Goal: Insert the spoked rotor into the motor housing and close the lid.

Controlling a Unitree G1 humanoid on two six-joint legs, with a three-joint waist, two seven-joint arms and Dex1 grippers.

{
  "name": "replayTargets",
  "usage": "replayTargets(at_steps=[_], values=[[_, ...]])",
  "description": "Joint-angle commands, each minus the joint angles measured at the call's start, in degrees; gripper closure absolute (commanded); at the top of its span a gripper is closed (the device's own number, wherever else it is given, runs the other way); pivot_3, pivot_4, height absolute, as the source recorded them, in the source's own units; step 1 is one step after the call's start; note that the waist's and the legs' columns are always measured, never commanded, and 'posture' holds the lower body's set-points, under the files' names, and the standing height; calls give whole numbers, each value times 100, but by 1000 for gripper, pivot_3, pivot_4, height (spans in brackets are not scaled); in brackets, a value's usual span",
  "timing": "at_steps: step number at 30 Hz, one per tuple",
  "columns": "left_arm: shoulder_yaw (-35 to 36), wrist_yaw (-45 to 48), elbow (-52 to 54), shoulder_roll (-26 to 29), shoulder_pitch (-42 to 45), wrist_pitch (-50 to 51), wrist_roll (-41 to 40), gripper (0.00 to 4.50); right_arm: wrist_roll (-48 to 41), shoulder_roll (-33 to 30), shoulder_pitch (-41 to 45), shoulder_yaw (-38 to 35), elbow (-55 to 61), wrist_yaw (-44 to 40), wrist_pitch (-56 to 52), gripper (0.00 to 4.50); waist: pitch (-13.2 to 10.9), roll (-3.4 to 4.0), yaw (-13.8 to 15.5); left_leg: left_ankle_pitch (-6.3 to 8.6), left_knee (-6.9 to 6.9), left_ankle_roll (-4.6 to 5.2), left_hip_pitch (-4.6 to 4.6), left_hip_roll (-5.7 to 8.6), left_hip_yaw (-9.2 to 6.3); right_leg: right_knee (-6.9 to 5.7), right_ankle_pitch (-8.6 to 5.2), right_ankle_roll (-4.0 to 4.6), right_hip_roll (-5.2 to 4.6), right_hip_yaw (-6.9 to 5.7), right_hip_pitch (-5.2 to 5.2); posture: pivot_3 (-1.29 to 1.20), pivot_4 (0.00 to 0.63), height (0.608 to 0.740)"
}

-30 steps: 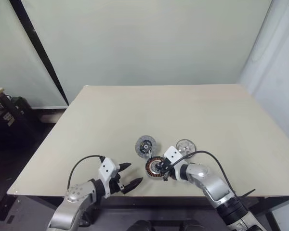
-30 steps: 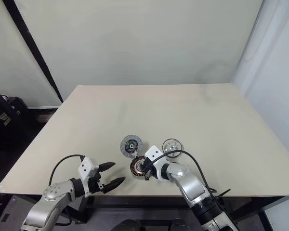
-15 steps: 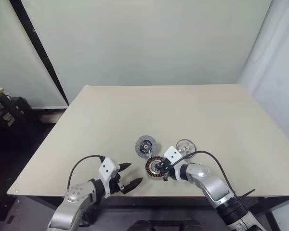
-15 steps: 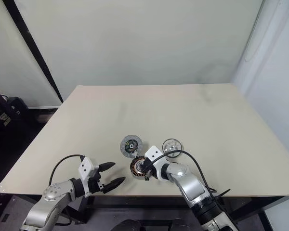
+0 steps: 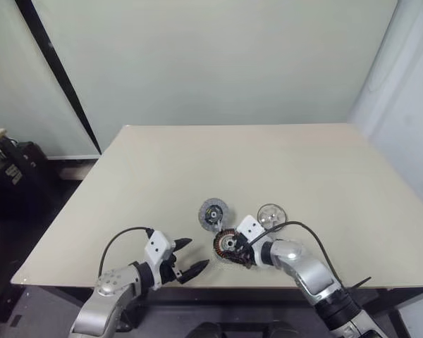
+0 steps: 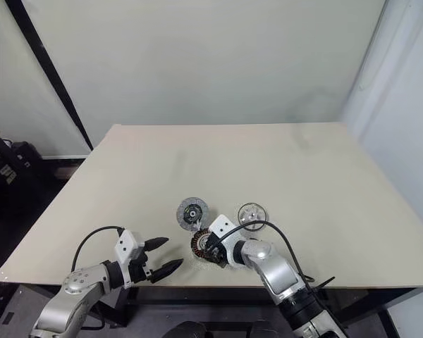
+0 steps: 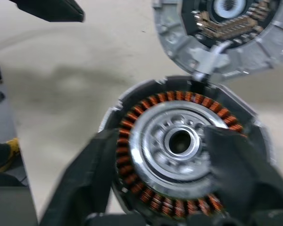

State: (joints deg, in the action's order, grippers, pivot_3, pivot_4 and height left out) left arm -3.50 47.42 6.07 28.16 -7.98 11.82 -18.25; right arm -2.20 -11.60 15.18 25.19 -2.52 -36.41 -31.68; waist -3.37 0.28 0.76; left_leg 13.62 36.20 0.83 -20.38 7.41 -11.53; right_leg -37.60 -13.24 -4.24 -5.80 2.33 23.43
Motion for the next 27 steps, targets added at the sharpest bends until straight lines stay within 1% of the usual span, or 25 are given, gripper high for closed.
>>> replayTargets(at_steps=[1,7,13,16,17,20,21,25,26,27], values=[[17,-1,56,-8,99,-118,46,0,-112,18,22,-129,250,-8,-104,694,0,0,-3,0,1,0,0,0,1,0,0,0,0,0,1,0,0,740],[22,12,51,-17,116,-115,62,0,-353,105,23,-292,644,-40,-377,694,0,0,-6,0,-2,0,-5,0,-1,-2,0,0,0,0,4,0,0,740],[30,4,61,-24,135,-104,60,0,-302,-28,54,-231,847,-30,-554,694,0,0,-5,2,-5,-2,-6,-1,0,-1,0,0,0,-1,5,0,0,740],[42,-3,82,-20,105,-103,59,0,-327,-57,32,-241,939,-10,-635,1260,0,0,-5,2,-4,-3,-6,-1,0,-1,0,0,-1,-1,5,0,0,740],[44,-5,92,-19,93,-99,58,0,-315,-78,36,-229,964,-7,-656,1567,0,0,-4,3,-4,-3,-6,-1,0,-2,0,0,0,-1,5,0,0,740],[47,-11,116,-25,73,-82,53,0,-291,-128,47,-192,1017,-19,-716,2695,0,0,-6,3,-4,-3,-6,-2,0,-2,0,0,0,-1,5,0,0,740],[47,-13,117,-28,71,-79,52,0,-282,-145,57,-169,1032,-28,-739,2974,0,0,-6,3,-3,-3,-6,-2,1,-2,0,0,0,-1,5,0,0,740],[38,-26,129,-45,64,-73,51,0,-154,-150,109,-72,1036,84,-771,4338,0,0,-5,3,-4,-3,-7,-2,1,-1,0,0,-1,-1,5,0,0,740],[36,-29,132,-48,63,-71,51,0,-113,-159,127,-36,1019,103,-758,4469,0,0,-6,3,-4,-3,-6,-2,0,-2,0,0,0,-1,6,0,0,740],[35,-30,135,-48,61,-70,51,0,-42,-174,148,22,990,143,-737,4469,0,0,-6,3,-4,-3,-7,-2,0,-2,0,0,0,-1,5,0,0,740]])
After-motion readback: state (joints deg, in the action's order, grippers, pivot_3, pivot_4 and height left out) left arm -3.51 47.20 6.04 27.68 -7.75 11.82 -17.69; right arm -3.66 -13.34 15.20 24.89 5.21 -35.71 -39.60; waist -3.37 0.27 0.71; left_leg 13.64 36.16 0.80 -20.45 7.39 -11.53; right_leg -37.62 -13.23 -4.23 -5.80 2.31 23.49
